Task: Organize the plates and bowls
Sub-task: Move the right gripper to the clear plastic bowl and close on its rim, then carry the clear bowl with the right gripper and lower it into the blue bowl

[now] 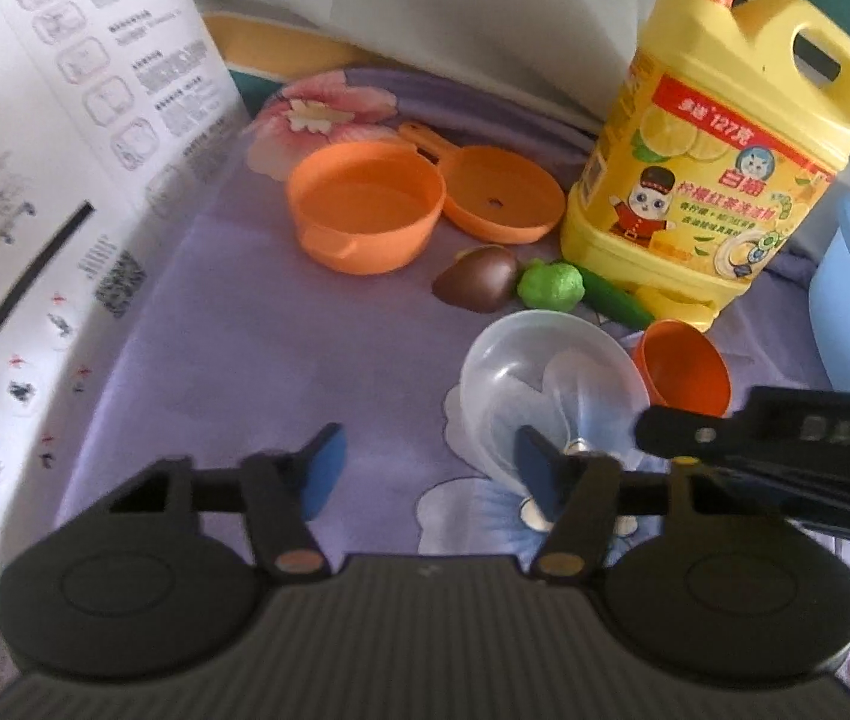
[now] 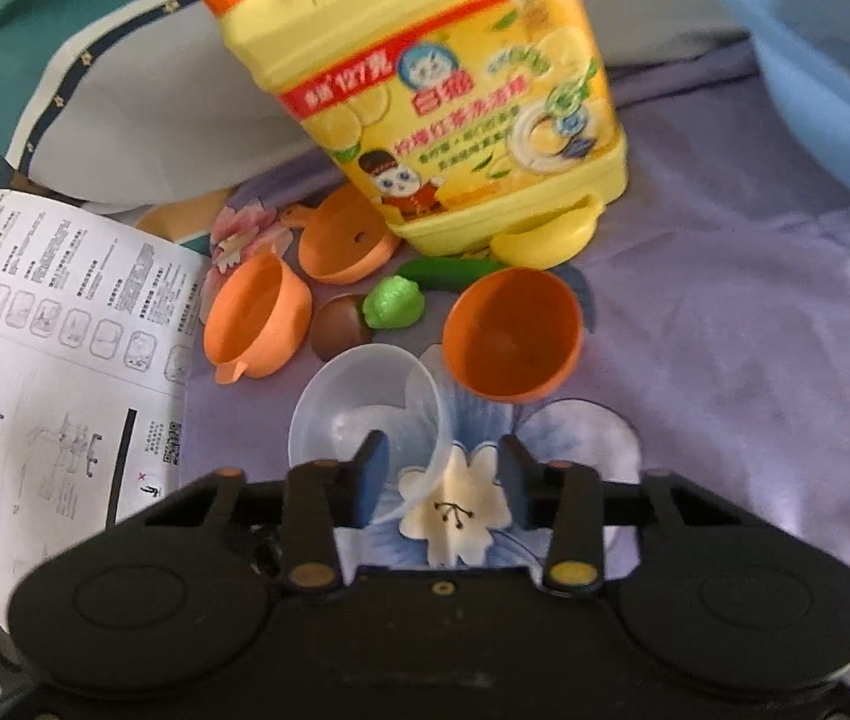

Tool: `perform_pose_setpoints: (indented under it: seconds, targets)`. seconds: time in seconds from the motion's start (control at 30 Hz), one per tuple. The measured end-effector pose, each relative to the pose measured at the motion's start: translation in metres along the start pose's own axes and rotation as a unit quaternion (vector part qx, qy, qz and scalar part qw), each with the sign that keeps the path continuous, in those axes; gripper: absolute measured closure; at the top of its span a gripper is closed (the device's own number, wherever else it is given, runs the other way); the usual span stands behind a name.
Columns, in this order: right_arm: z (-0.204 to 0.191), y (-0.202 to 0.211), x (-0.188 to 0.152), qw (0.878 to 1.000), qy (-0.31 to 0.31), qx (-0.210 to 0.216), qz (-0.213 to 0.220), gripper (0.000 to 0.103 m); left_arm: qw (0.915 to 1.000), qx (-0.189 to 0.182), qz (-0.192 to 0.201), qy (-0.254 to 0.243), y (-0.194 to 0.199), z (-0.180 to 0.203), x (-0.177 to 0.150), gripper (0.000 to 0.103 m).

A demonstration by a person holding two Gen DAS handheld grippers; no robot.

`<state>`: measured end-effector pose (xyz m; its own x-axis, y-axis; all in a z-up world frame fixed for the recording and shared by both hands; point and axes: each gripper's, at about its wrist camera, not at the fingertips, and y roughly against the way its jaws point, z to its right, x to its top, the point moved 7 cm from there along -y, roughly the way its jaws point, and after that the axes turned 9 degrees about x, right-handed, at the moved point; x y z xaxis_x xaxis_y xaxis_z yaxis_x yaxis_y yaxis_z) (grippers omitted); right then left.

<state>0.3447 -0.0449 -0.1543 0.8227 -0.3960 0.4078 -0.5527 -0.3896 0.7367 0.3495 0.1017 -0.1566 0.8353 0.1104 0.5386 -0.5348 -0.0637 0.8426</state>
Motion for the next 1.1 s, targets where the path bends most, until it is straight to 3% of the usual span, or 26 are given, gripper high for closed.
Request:
perform_pose_setpoints:
  seconds: [0.23,0.43,0.7,1.1]
  targets:
    - [0.002,-0.028,0.001,1.000,0.002,0.003,-0.004,0.096,0.9997,-0.014,-0.015,-0.013,-0.012,0.014,-0.002,0.089]
    - [-0.002,-0.019,-0.008,0.999,0.038,-0.009,0.007,0.096,0.9992,-0.011,-0.009,-0.038,-0.002,0.022,-0.011,0.089]
    - [0.008,0.015,-0.027,0.999,0.038,-0.019,0.006,0.096,0.9983,-0.023,-0.014,-0.052,0.024,0.031,-0.038,0.089]
    - [0.033,0.087,-0.089,0.999,0.030,-0.033,-0.006,0.096,0.9944,-0.059,-0.017,-0.086,0.092,0.045,-0.101,0.089]
